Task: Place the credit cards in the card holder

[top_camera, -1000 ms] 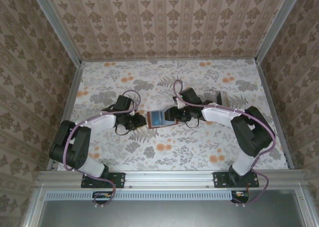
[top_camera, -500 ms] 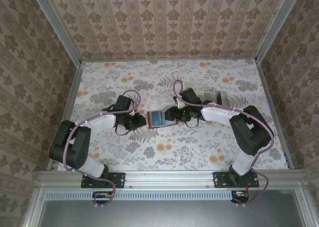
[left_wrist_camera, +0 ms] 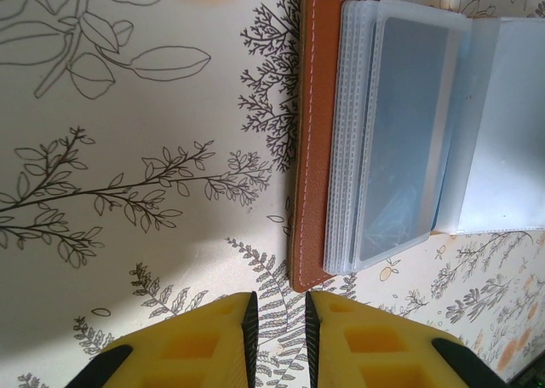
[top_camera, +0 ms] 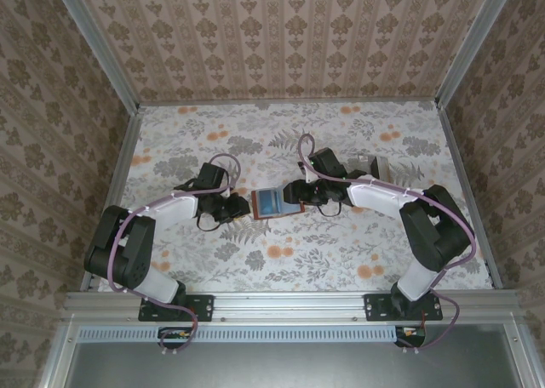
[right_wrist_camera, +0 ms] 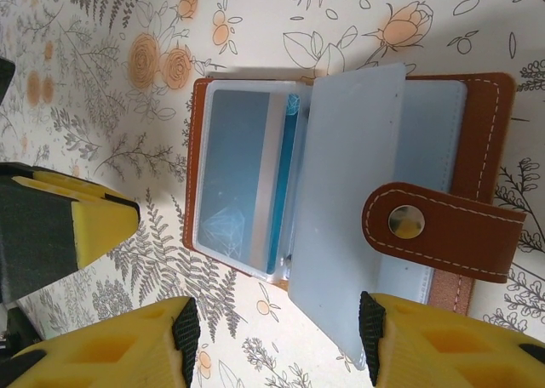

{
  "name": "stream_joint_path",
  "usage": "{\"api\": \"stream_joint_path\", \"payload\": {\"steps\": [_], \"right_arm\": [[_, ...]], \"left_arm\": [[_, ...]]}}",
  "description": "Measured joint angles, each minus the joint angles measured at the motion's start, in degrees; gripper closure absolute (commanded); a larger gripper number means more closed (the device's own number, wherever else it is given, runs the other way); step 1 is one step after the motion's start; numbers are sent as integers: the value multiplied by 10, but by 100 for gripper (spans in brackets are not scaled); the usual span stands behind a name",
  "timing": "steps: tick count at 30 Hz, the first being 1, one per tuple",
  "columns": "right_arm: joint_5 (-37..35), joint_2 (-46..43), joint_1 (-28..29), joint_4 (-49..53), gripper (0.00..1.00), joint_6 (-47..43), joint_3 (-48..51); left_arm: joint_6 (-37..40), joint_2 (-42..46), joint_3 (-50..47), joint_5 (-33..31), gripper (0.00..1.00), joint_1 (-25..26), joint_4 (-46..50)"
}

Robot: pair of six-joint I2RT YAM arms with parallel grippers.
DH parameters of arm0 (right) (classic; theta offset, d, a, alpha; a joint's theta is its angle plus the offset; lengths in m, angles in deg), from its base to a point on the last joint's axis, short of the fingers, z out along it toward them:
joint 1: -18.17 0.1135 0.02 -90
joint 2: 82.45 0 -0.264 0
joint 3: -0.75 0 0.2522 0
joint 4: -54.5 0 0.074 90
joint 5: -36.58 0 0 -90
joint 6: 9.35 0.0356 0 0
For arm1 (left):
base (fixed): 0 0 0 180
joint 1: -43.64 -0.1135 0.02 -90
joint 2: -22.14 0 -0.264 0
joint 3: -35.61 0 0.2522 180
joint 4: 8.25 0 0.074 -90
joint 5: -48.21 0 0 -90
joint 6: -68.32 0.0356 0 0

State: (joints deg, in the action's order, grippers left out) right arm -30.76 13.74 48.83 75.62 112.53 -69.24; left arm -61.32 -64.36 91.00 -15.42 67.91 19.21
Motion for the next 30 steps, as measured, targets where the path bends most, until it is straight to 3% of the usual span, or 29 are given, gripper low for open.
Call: {"api": "stream_joint_path", "payload": {"steps": [30], "right_arm": [[5,33,7,-9,46,9,-1]], "left_arm": [[3,-8,0,2,76,0,-4]]}}
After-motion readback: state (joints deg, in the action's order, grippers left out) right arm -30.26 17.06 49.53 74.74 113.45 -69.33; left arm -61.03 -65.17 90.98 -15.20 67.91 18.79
